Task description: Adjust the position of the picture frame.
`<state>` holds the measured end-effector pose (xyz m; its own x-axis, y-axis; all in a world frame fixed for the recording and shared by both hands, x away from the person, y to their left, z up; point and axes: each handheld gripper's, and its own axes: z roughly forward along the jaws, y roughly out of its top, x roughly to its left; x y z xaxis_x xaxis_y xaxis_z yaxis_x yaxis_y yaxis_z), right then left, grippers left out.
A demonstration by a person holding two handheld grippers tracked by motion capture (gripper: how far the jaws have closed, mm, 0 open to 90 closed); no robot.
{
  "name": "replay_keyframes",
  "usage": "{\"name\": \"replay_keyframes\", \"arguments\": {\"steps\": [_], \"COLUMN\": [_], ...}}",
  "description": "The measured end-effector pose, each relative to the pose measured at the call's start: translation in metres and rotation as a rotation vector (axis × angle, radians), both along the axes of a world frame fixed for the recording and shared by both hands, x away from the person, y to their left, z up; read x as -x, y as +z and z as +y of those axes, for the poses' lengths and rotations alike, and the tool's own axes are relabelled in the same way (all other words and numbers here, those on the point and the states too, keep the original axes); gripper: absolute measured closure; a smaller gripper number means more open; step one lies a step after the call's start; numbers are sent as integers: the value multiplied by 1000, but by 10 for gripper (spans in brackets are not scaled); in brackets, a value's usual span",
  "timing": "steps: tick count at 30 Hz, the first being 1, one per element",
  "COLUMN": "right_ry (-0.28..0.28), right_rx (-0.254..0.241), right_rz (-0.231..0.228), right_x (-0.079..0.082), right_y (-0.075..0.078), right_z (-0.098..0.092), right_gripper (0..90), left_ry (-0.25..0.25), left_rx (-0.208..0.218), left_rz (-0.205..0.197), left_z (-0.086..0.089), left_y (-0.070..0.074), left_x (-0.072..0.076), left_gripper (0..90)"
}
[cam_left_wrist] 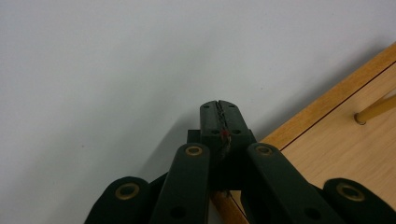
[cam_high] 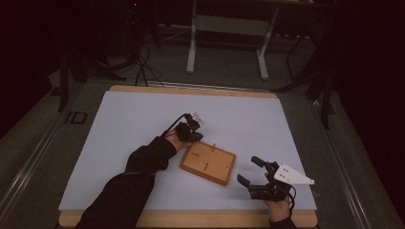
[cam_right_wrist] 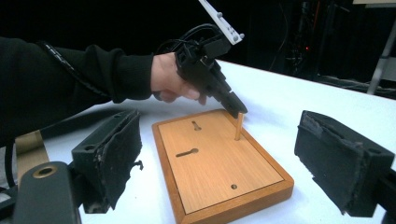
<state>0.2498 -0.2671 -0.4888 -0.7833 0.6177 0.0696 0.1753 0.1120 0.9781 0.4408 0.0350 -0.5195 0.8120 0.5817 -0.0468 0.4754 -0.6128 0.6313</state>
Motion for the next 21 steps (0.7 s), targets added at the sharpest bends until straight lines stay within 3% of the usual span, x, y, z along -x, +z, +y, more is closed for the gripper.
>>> {"name": "replay_keyframes", "arguments": {"steps": [12,21], "right_ry": [4,2], "right_rx": [-5,1], "right_rz": [2,4], "right_x": [-1,-1], "right_y": [0,0], "right_z": [0,1], "right_gripper": [142,142], "left_ry": [-52,-63], "left_rx": [-9,17], "left_rz": [12,18], "left_z": [8,9], "left_y": [-2,-5], "left_x": [28,40], "left_gripper": [900,900]}}
